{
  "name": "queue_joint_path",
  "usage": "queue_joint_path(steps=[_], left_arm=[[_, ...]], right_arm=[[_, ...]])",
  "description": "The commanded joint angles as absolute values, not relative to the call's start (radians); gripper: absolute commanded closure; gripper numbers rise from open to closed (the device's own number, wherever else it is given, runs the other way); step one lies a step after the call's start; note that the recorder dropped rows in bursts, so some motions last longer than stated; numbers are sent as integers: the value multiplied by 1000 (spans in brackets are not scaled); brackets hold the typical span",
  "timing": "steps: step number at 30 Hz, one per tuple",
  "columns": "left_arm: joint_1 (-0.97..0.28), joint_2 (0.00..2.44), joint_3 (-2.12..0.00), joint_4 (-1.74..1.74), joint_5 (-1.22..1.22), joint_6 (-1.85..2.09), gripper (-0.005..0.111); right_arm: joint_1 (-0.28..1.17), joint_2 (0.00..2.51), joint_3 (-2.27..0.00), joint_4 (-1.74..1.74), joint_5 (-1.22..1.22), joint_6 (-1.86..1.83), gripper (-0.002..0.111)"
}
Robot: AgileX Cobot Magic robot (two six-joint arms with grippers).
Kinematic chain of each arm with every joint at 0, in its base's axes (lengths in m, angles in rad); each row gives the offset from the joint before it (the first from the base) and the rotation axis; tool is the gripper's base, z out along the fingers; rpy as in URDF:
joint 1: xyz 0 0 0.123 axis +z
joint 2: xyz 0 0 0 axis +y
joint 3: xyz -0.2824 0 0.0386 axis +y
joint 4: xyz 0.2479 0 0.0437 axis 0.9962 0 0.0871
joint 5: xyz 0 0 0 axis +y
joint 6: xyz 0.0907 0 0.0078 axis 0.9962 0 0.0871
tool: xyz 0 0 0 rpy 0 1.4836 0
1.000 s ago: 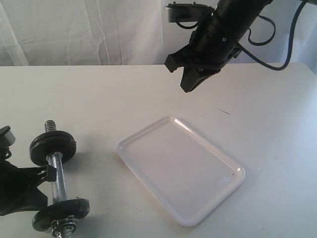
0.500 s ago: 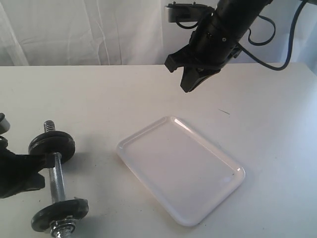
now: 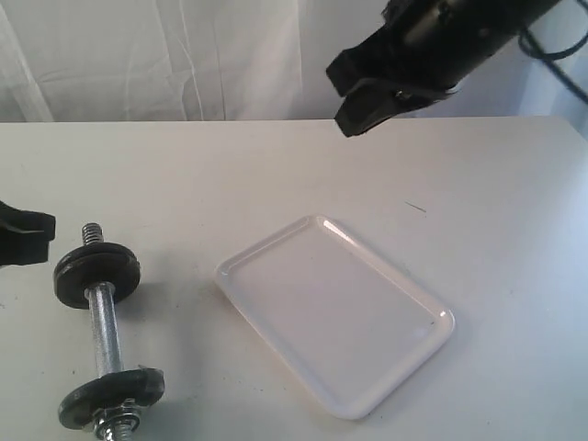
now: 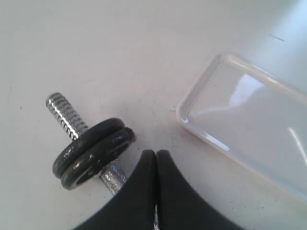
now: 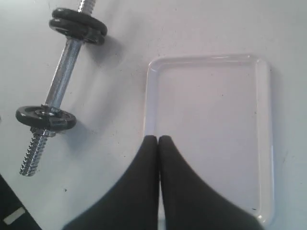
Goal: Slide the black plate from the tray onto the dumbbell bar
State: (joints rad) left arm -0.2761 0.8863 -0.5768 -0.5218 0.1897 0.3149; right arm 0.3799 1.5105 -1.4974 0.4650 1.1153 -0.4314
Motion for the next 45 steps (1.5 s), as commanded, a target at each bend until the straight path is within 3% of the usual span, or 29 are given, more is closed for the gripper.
queue_joint_path(steps=[1,11,19,28,45], left_arm=[[-281,793,-582,-515,265,391,107],[-281,732,-582,-515,407,451,107],[-281,623,-570,-526,328,449,107],[-281,498,-463,-537,315,446,107],[-281,489,-418,-537,307,444,107]], right_arm=[[377,1342,-1343,466,1024,-476,108],[377,967,-934,466,817,-497,108],[377,745,-715,466,742,-493,108],[377,651,-610,478,733,-490,108],[377,645,-546,497,802,-464,108]])
